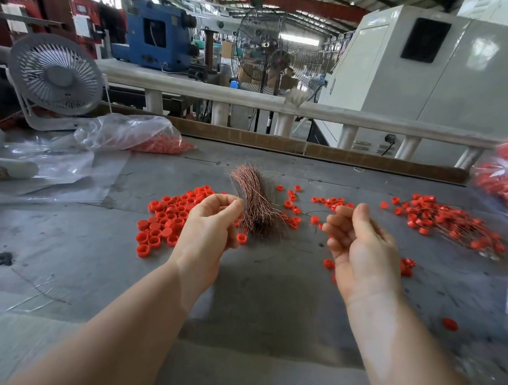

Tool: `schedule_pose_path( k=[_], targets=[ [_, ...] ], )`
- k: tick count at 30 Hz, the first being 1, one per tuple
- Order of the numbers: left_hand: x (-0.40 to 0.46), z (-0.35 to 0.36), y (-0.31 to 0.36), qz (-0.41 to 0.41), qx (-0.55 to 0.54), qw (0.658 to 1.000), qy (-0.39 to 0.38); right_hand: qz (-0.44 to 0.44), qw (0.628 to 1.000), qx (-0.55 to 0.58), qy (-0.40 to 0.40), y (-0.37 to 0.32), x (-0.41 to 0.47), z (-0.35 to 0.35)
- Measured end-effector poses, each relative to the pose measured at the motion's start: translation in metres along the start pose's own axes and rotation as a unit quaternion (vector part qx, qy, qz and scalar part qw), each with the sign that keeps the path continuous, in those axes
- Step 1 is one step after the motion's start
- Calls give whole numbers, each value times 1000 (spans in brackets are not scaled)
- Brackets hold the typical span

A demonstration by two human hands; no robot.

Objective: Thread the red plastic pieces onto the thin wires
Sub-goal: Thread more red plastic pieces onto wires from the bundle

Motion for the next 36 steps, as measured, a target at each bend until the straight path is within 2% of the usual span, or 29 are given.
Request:
schedule_pose_path(
  k=[4, 7, 10, 14, 17, 22, 26, 31, 36],
  targets=[
    [-7, 9, 2, 63, 121, 990, -39, 37, 999, -13, 12, 6, 1, -4],
    [-14, 18, 4, 117, 215, 966, -78, 60, 998, -18, 21, 11, 4, -4],
    [-16, 22, 4, 138, 263, 951, -88, 55, 997, -42, 29, 13, 6, -5],
    [-12, 18, 3, 126, 239, 960, -69, 16, 995, -95, 16, 12, 7, -5],
    [-8, 13, 1, 94, 166, 981, -45, -14, 987, -158, 4, 11, 6, -3],
    [-5, 8, -1, 40, 74, 995, -45, -104, 958, -256, -73, 5, -2, 11],
    [-10, 14, 0, 45, 75, 993, -85, -158, 910, -339, -180, 6, -15, 26],
    [-14, 18, 1, 44, 85, 989, -110, -118, 881, -358, -286, 19, -26, 35],
    [-15, 21, 3, 76, 136, 982, -104, -153, 866, -401, -256, 16, -22, 30]
  ],
)
Point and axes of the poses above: each hand's wrist, its own x-axis towards the middle knuckle, its own z-axis out of the palm, y = z × x, the point moved 4 cm from there along x, towards the middle knuckle, and after that the axes turned 2 degrees about x, right-handed, at the moved point
